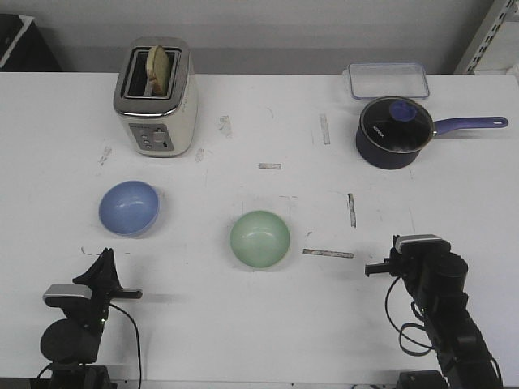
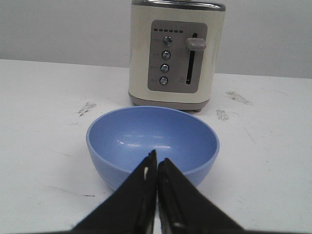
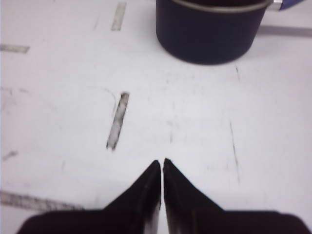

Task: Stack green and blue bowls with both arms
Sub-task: 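Release the green bowl and retract the right gripper toward the robot, then reach the left gripper to the blue bowl and grasp its rim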

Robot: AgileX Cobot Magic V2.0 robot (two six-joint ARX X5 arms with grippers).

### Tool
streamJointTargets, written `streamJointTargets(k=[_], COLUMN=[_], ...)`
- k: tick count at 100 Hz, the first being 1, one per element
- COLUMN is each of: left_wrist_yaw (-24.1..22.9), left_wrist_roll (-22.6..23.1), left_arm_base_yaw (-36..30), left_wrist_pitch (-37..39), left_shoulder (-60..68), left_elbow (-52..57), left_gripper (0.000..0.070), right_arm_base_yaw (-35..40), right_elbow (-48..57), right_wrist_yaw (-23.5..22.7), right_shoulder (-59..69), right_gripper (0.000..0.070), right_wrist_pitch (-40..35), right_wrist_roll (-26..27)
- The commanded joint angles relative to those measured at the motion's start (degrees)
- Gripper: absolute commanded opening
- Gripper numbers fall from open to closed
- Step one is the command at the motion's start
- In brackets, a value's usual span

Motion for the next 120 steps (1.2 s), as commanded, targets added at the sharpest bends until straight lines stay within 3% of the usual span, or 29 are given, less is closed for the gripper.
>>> streamJointTargets(k=[1, 17, 30, 56, 69, 85, 88, 120], left_wrist_yaw=[0.09, 0.07, -0.15, -0.13, -0.13, -0.13, -0.13, 1.44], left_wrist_roll=[-0.17, -1.29, -1.66, -1.16, -1.25, -1.73, -1.75, -1.6], left_arm_base_yaw=[0.11, 0.11, 0.11, 0.11, 0.11, 0.48, 0.72, 7.3], left_wrist_pitch=[1.33, 5.46, 4.61, -11.39, -18.18, -28.83, -30.58, -41.97], left_shoulder=[-0.11, -0.07, 2.16, 21.0, 31.8, 44.48, 46.38, 67.95], left_elbow=[-1.03, 2.45, 10.27, 37.68, 50.31, 62.49, 63.82, 67.04], left_gripper=[0.0002, 0.0002, 0.0002, 0.0022, 0.0232, 0.0547, 0.0575, 0.0571], right_arm_base_yaw=[0.04, 0.04, 0.04, 0.07, 0.07, 0.07, 0.07, 0.07], right_elbow=[-0.2, -0.26, -0.26, -0.26, -0.26, -0.26, -0.26, -0.26], right_wrist_yaw=[0.0, -0.02, -0.02, -0.04, -0.04, -0.04, -0.04, -0.04], right_shoulder=[-1.09, -1.9, -1.86, -1.79, -1.77, -1.77, -1.77, -1.79], right_gripper=[0.0, 0.0, 0.0, 0.0, 0.0, 0.0, 0.0, 0.0], right_wrist_pitch=[1.66, 3.02, 3.91, 4.2, 4.22, 4.2, 4.2, 4.2], right_wrist_roll=[0.33, 0.31, 0.33, 0.31, 0.31, 0.31, 0.31, 0.28])
